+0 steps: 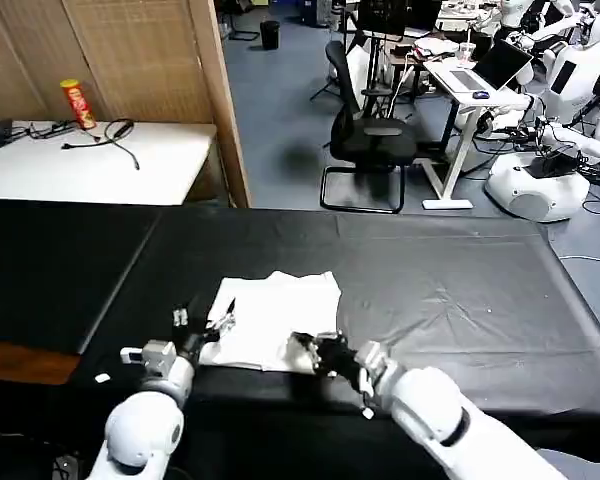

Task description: Fold and organize the clothes.

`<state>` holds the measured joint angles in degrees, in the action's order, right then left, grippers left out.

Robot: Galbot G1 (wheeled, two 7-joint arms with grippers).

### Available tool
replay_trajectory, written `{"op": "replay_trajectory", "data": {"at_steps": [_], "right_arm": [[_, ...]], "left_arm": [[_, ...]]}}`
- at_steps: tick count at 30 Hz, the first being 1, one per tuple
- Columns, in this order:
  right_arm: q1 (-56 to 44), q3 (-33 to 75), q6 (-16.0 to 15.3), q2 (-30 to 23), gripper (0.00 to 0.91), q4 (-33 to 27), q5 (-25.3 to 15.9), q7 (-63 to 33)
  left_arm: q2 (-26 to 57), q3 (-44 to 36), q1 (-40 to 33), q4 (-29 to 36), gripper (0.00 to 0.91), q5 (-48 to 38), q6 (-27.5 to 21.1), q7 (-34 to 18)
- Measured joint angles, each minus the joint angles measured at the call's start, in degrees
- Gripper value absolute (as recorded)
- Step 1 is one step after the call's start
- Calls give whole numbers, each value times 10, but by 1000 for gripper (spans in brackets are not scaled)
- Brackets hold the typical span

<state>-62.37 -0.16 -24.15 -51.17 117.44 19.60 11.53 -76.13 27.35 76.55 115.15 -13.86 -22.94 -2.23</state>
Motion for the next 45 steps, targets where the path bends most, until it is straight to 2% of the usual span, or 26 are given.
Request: {"op": "replay_trajectory", "data": {"at_steps": [2, 3, 4, 8, 14, 22, 30, 31, 32, 33, 35, 36, 38, 45], "right_arm": [[-29, 23, 0, 12, 39, 15, 0, -2], [-43, 34, 0, 18, 293, 21, 0, -5], [-56, 44, 0, 22, 878, 27, 0, -9], [-104, 83, 11, 27, 878, 47, 7, -24], [-130, 132, 44, 10, 878, 57, 53, -59], [-152, 161, 43, -36, 878, 64, 61, -62], [-165, 174, 44, -53, 878, 79, 60, -59], [-166, 174, 45, -54, 878, 79, 60, -59], [-167, 175, 45, -55, 878, 79, 59, -59], [-168, 175, 45, -56, 878, 79, 59, -59], [-168, 176, 45, -57, 878, 80, 58, -59], [-168, 176, 45, -58, 878, 81, 58, -59], [-166, 176, 45, -60, 878, 83, 58, -59], [-168, 176, 47, -68, 878, 83, 53, -60]], "left_arm": [[2, 0, -3, -4, 878, 0, 1, 0], [2, 0, -4, -6, 878, -1, 1, 0], [3, 0, -5, -8, 878, -1, 1, 0], [4, -1, -12, -16, 878, -3, 4, 2], [0, -1, -18, -34, 878, -22, 10, 7], [-16, 4, -17, -54, 878, -62, 11, 10], [-38, 16, -25, -87, 878, -83, 28, 19], [-41, 19, -25, -92, 780, -90, 30, 20], [-42, 21, -25, -98, 634, -98, 30, 21], [-42, 22, -24, -102, 361, -107, 30, 21], [-44, 26, -24, -106, 117, -130, 29, 25], [-45, 28, -24, -107, 39, -140, 27, 22], [-48, 32, -25, -110, 0, -165, 24, 20], [-53, 43, -24, -108, 0, -223, 11, 11]]}}
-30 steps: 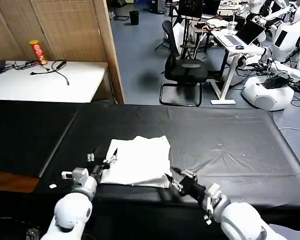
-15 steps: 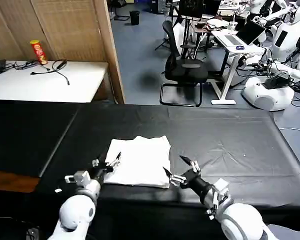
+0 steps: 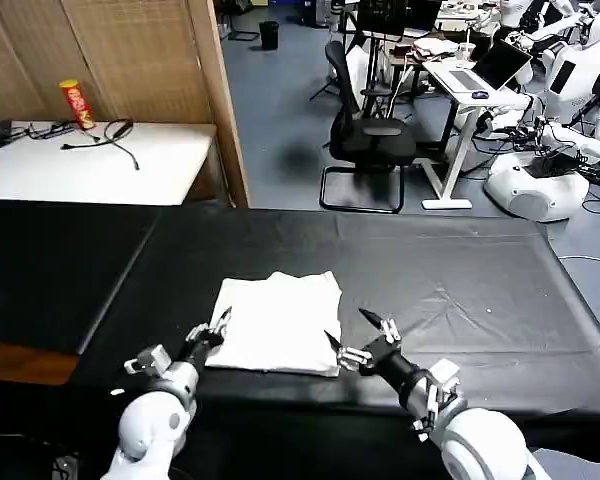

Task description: Fold and organize the clothes.

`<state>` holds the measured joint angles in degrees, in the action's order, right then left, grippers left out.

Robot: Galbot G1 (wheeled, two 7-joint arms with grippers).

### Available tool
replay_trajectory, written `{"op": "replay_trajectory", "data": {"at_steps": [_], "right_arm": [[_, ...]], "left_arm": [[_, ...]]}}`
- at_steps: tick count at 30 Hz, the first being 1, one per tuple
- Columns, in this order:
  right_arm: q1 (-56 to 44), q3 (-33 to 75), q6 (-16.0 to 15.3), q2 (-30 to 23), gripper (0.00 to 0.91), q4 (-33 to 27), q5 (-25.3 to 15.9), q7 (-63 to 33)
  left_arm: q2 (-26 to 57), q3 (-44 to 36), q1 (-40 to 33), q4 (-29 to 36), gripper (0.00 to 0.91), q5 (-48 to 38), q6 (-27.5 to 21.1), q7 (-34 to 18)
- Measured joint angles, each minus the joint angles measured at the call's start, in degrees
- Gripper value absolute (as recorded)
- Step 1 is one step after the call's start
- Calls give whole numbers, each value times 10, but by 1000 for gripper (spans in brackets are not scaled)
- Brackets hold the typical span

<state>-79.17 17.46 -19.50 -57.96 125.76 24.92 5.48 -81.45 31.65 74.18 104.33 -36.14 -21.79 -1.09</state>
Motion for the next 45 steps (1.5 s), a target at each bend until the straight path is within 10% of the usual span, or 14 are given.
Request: {"op": "replay_trajectory", "data": {"at_steps": [10, 27, 41, 42, 43, 45], "right_arm": [[-8, 19, -5, -14, 878, -4, -24, -13], [5, 39, -6, -48, 878, -35, -41, -28], [-16, 51, -26, -50, 878, -37, -12, -29], [-17, 51, -32, -50, 878, -38, -2, -29], [-18, 49, -38, -49, 878, -37, 8, -29], [-18, 45, -49, -46, 878, -37, 26, -29]], "left_arm": [[31, 12, -6, 31, 0, 106, -9, 7], [330, 142, 38, 121, 0, 198, -35, -11], [218, -51, 13, 154, 0, 184, -41, -64], [201, -70, 7, 144, 605, 187, -40, -64], [185, -87, 0, 135, 878, 189, -37, -64], [150, -118, -13, 120, 878, 199, -32, -55]]}}
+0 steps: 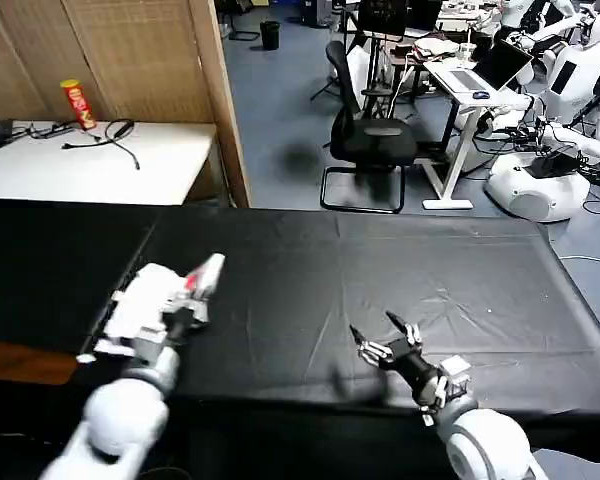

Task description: Fold and organize the clothes.

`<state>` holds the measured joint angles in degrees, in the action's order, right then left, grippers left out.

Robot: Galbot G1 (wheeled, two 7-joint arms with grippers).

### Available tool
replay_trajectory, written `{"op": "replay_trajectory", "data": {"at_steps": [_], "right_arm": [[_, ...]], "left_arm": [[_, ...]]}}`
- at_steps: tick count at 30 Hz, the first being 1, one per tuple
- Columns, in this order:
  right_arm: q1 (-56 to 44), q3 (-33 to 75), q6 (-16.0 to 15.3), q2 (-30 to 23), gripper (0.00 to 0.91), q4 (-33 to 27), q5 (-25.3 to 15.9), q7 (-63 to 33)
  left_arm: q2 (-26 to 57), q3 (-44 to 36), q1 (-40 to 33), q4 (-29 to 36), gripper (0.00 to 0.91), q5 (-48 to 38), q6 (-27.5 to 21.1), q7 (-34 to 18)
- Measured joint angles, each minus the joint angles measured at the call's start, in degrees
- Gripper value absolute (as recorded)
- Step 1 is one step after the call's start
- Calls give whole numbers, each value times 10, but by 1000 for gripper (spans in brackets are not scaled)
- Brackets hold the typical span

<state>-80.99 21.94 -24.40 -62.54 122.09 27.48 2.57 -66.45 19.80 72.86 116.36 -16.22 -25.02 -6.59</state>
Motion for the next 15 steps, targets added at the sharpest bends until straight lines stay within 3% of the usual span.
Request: {"op": "replay_trajectory", "data": {"at_steps": [8, 15], "right_arm": [[29, -41, -43, 13, 878, -3, 86, -10], [98, -113, -46, -10, 878, -50, 96, -46]], "left_arm": [[-64, -52, -5, -9, 878, 72, 73, 70], [-41, -31, 16, 13, 878, 97, 121, 89]]}}
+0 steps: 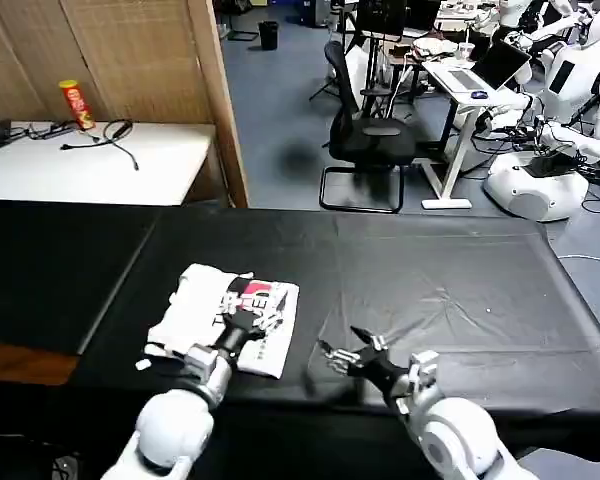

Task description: Fold and organize the clothes.

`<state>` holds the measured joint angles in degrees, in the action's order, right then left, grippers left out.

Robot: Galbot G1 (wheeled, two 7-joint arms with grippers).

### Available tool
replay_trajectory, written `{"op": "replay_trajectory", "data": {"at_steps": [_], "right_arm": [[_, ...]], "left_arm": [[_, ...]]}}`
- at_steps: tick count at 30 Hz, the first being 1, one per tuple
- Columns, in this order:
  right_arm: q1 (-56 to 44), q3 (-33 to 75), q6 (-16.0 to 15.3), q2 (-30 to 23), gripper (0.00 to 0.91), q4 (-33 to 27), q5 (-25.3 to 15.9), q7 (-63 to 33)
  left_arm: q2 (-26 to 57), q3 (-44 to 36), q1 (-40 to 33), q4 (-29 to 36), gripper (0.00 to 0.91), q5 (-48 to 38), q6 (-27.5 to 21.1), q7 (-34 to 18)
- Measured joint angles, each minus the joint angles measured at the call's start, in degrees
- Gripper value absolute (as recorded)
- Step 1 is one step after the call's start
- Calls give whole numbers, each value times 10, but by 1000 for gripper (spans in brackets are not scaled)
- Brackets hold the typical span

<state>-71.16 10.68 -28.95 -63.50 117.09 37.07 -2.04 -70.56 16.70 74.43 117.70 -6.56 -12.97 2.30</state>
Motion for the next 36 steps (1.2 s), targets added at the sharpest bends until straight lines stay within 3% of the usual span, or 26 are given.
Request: {"op": "replay_trajectory", "data": {"at_steps": [5, 7, 8, 10, 13, 14, 20, 28, 36], "right_arm": [[53, -52, 1, -44, 878, -54, -3, -14], [69, -67, 4, -63, 790, -75, -9, -17], [78, -75, 5, -74, 790, -87, -15, -18], [90, -84, 7, -87, 624, -106, -19, -17], [103, -92, 7, -98, 137, -129, -20, -19], [107, -94, 7, -99, 88, -134, -20, -20], [121, -94, 5, -100, 0, -150, -19, -28], [118, -74, 4, -91, 0, -156, -19, -24], [100, -29, 1, -38, 0, -135, 1, -22]], "left_arm": [[11, 23, 23, 7, 878, 43, 20, 3], [11, 31, 34, 8, 878, 55, 28, 3], [11, 34, 39, 9, 878, 57, 30, 4], [11, 41, 48, 12, 878, 60, 38, 4], [11, 52, 58, 17, 878, 62, 40, 2], [13, 56, 60, 18, 878, 62, 41, 1], [19, 78, 74, 23, 878, 63, 49, -1], [17, 94, 81, 16, 878, 63, 54, -8], [9, 100, 84, 5, 878, 60, 59, -11]]}}
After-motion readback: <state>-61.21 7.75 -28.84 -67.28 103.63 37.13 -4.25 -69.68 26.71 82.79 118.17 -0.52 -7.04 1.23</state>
